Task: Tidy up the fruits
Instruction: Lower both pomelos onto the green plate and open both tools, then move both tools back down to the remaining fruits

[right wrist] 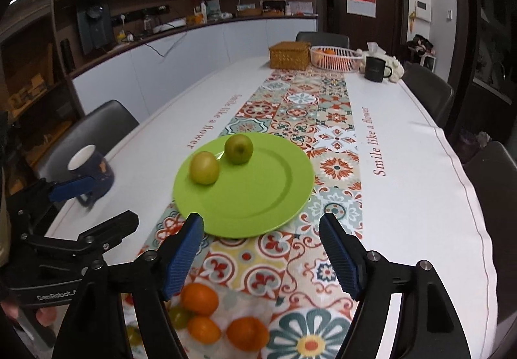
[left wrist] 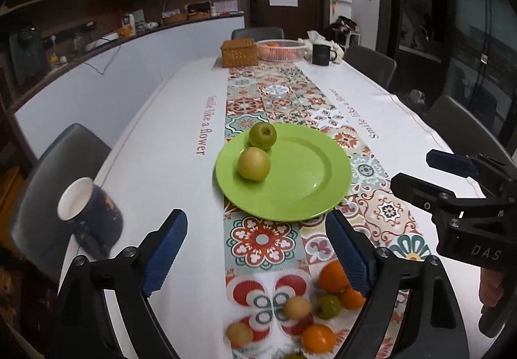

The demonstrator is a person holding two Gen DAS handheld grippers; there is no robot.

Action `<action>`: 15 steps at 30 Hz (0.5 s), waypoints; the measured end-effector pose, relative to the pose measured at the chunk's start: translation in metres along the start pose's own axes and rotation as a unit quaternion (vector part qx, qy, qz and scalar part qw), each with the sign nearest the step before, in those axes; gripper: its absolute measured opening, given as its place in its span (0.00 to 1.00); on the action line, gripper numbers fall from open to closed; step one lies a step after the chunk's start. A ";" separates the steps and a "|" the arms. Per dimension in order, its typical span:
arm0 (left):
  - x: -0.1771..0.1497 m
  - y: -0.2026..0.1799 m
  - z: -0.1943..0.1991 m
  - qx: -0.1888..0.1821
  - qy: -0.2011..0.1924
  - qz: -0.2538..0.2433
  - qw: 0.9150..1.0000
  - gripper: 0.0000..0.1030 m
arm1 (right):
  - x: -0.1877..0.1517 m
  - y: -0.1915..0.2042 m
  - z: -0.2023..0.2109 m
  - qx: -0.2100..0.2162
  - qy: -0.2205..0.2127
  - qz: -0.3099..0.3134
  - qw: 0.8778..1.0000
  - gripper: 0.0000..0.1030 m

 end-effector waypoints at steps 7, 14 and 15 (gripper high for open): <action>-0.018 -0.008 0.029 0.005 -0.010 0.004 1.000 0.90 | -0.014 0.003 0.029 -0.004 -0.024 0.013 1.000 0.76; -0.041 -0.018 0.046 0.010 -0.015 -0.003 1.000 0.90 | -0.036 0.002 0.041 -0.003 -0.027 0.017 0.999 0.76; -0.045 -0.020 0.047 0.013 -0.015 -0.006 1.000 0.90 | -0.040 0.001 0.042 -0.004 -0.026 0.018 0.999 0.76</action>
Point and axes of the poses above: each gripper's, at about its wrist camera, not at the fingertips, and z roughly against the way its jaws point, y to its left, x to its top, the point moved 5 cm from there along -z, roughly the way its jaws point, and after that the axes turned 14 degrees about y, right-handed, at the moved point
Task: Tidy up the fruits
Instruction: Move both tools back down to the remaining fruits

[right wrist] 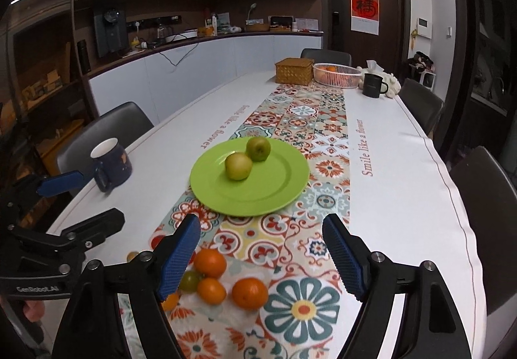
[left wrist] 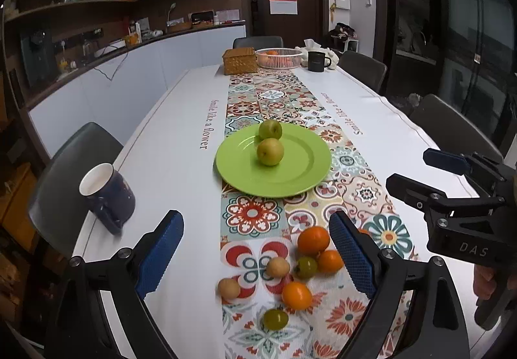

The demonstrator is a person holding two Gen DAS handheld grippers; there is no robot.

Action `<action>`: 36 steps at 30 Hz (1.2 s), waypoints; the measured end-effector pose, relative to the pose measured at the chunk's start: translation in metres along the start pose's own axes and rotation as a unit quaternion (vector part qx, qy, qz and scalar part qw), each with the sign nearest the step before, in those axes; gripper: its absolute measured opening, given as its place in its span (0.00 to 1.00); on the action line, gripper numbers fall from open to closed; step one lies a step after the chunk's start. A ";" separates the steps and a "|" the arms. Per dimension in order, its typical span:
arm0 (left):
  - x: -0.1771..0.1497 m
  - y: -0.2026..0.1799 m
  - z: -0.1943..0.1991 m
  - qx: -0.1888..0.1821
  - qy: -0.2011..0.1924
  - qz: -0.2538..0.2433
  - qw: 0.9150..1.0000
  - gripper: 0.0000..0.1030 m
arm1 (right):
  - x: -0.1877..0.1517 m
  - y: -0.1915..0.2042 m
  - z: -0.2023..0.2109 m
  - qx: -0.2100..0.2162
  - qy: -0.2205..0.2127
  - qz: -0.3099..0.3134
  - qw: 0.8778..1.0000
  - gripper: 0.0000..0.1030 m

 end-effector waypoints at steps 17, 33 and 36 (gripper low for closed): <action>-0.049 -0.026 -0.035 -0.017 0.076 -0.029 0.997 0.89 | -0.050 0.006 -0.020 0.007 0.068 0.041 0.997 0.76; -0.066 -0.035 -0.090 -0.032 0.149 -0.039 0.988 0.80 | -0.073 0.009 -0.077 -0.005 0.156 0.088 0.984 0.71; -0.066 -0.036 -0.096 -0.034 0.156 -0.041 0.986 0.77 | -0.073 0.011 -0.088 -0.010 0.167 0.098 0.981 0.67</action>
Point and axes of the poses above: each gripper's, at about its wrist camera, not at the fingertips, and z roughly against the way its jaws point, y to its left, x to its top, the point moved 5 cm from there along -z, roughly the way its jaws point, and after that the axes turned 14 degrees about y, right-handed, at the moved point
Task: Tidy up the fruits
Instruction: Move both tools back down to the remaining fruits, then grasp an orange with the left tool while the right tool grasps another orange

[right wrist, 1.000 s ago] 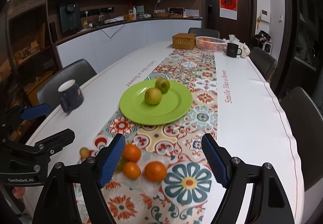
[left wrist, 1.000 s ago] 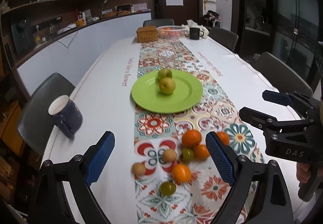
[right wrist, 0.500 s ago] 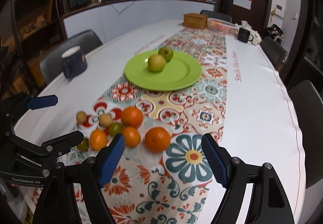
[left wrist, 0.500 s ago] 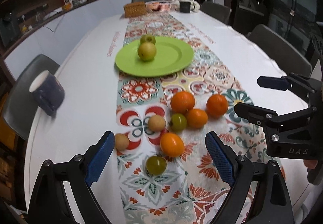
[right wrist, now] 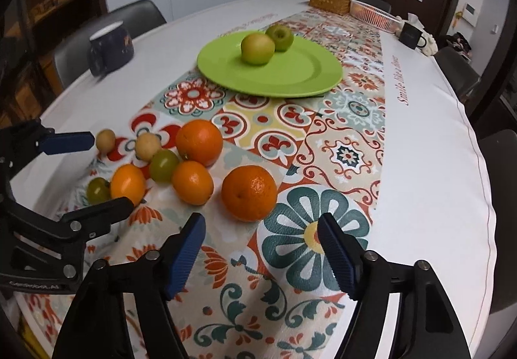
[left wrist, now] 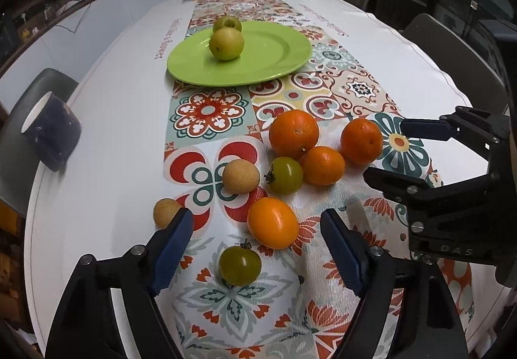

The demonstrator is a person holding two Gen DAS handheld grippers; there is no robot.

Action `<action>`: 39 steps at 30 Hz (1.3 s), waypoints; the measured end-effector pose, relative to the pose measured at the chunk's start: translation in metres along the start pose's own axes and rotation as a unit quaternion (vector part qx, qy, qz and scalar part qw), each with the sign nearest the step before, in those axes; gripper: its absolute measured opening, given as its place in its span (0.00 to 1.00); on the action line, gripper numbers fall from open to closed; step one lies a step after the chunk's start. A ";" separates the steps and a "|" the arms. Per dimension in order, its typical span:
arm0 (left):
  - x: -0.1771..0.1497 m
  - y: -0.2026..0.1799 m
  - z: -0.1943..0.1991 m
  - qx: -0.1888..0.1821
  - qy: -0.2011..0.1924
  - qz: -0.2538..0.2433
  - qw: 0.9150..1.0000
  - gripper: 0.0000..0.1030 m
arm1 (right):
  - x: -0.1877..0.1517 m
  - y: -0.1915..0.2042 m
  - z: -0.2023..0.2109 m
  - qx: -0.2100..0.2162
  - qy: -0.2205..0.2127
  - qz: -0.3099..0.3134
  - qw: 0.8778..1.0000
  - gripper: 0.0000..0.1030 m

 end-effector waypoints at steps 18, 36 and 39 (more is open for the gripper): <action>0.003 -0.004 -0.018 -0.026 0.024 0.005 0.999 0.40 | 0.012 0.007 -0.011 0.014 0.000 0.006 1.000 0.41; 0.003 -0.010 0.001 -0.045 -0.003 0.002 0.999 0.34 | -0.003 0.008 0.005 0.022 -0.016 -0.022 0.999 0.40; 0.003 -0.011 0.010 -0.046 -0.013 -0.001 0.999 0.34 | -0.007 0.009 0.011 0.024 -0.021 -0.024 0.999 0.40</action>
Point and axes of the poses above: each gripper's, at about its wrist camera, not at the fingertips, and z roughly against the way its jaws point, y to its left, x to its top, the point moved 5 cm from there along -z, roughly the way its jaws point, and after that the axes turned 14 degrees about y, right-handed, at the moved point
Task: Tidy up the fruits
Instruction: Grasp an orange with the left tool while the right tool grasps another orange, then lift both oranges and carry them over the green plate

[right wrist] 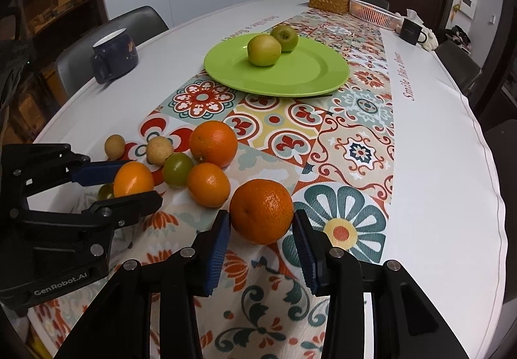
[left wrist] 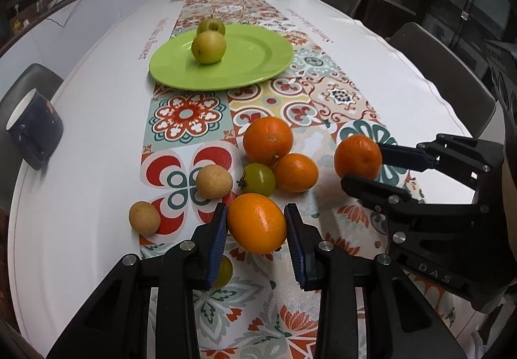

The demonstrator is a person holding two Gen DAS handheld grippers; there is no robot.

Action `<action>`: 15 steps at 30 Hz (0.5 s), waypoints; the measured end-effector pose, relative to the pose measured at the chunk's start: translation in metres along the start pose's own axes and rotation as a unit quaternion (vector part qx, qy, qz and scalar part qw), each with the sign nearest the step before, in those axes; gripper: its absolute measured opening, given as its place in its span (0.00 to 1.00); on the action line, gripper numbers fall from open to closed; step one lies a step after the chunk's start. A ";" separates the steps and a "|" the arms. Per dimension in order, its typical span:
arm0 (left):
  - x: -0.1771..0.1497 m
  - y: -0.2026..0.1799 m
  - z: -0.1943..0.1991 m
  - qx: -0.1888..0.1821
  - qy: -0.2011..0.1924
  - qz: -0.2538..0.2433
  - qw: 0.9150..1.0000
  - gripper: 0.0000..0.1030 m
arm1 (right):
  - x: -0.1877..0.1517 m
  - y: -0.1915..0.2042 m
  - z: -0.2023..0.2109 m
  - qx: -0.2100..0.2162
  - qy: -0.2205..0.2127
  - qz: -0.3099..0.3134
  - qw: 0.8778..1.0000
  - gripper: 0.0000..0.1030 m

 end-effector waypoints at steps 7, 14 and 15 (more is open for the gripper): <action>0.003 -0.003 0.023 -0.001 -0.030 -0.007 1.000 0.34 | -0.001 0.002 0.023 0.004 -0.023 -0.010 1.000 0.40; 0.018 0.000 0.046 0.012 -0.064 -0.020 0.998 0.34 | 0.011 0.002 0.052 0.001 -0.061 -0.017 0.998 0.40; 0.022 0.001 0.048 0.014 -0.068 -0.021 0.997 0.34 | 0.014 0.001 0.056 0.002 -0.067 -0.019 0.998 0.40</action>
Point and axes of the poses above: each gripper's, at about its wrist camera, not at the fingertips, and z roughly against the way its jaws point, y to its left, x to its top, the point moved 5 cm from there along -z, roughly the way its jaws point, and after that the axes turned 14 degrees about y, right-handed, at the moved point
